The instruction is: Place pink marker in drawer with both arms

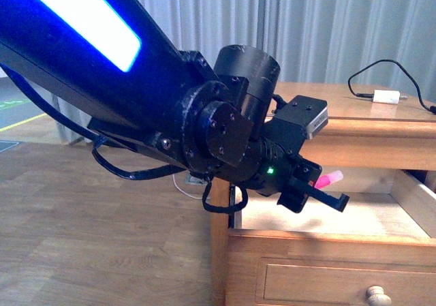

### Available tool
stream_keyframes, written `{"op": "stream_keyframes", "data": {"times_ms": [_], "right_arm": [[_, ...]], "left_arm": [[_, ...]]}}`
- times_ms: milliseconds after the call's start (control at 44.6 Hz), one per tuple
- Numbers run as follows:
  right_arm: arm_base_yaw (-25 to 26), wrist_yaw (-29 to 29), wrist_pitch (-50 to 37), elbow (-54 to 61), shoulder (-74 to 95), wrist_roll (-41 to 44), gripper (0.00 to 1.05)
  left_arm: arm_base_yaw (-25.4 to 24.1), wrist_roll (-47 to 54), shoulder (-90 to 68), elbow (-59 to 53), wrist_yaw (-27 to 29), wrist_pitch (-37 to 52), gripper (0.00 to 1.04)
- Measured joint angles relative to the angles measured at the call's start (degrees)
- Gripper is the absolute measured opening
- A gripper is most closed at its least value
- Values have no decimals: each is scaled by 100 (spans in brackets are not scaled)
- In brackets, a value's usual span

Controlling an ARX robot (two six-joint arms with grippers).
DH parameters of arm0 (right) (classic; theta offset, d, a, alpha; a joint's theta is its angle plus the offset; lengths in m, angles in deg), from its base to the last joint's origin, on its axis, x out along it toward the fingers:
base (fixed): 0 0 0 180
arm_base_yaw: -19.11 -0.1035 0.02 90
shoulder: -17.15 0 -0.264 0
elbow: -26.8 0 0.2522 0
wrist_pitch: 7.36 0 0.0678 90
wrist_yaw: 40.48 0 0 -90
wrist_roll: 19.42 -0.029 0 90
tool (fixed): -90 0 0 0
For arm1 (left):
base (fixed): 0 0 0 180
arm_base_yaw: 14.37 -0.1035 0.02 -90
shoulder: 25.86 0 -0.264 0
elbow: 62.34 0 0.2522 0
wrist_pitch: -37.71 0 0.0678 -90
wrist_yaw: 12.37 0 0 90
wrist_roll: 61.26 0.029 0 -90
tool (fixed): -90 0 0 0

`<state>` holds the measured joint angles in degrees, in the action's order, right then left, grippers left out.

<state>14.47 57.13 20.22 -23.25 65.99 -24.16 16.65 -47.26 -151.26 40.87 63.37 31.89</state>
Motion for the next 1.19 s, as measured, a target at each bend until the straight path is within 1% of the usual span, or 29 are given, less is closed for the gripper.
{"op": "stream_keyframes", "data": {"times_ms": [67,112,157,179,269,336,426,494,561,583,651,808,852,1009,1122,1189], "right_arm": [[0,0,0,0,0,0,96],[0,0,0,0,0,0,96],[0,0,0,0,0,0,96],[0,0,0,0,0,0,96],[0,0,0,0,0,2,96],[0,0,0,0,0,0,96],[0,0,0,0,0,0,96],[0,0,0,0,0,0,96],[0,0,0,0,0,0,96],[0,0,0,0,0,0,96],[0,-2,0,0,0,0,96],[0,0,0,0,0,0,96],[0,0,0,0,0,0,96],[0,0,0,0,0,0,96],[0,0,0,0,0,0,96],[0,0,0,0,0,0,96]], "left_arm": [[39,-22,-61,35,74,-2,15],[52,-39,-74,48,101,-7,22],[66,-39,-74,52,125,-7,28],[72,-39,-74,52,136,7,33],[87,-44,-59,37,208,111,44],[87,-70,28,-76,361,186,55],[66,-243,361,-337,706,83,72],[4,-396,811,-645,1108,-4,87],[-103,-525,1333,-1021,1294,111,99],[-157,-542,1580,-1204,1384,197,100],[-280,-643,2120,-1598,1488,404,98],[-544,-796,3383,-2420,1720,828,99],[-616,-831,3998,-2769,1862,872,99],[-667,-1038,5414,-3565,1978,748,99],[-686,-1318,6398,-4107,2153,435,99],[-710,-1534,7097,-4527,2356,111,99]]}}
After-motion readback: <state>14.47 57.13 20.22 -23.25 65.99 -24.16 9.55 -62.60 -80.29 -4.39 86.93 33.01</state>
